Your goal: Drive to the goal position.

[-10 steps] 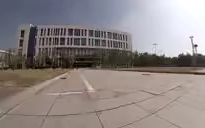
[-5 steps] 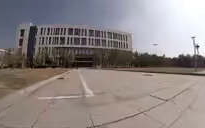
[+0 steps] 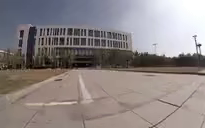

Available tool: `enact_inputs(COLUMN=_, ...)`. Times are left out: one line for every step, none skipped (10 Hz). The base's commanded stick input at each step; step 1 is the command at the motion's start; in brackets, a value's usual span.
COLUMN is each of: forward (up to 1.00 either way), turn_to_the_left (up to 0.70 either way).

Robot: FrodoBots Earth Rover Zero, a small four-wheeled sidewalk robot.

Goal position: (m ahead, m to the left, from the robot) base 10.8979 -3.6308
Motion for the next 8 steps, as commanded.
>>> enact_inputs(forward=0.70, turn_to_the_left=0.26)
enact_inputs(forward=0.70, turn_to_the_left=0.13)
enact_inputs(forward=0.70, turn_to_the_left=0.00)
enact_inputs(forward=0.70, turn_to_the_left=0.00)
enact_inputs(forward=0.70, turn_to_the_left=0.00)
enact_inputs(forward=0.70, turn_to_the_left=0.00)
enact_inputs(forward=0.70, turn_to_the_left=0.00)
enact_inputs(forward=0.70, turn_to_the_left=0.00)
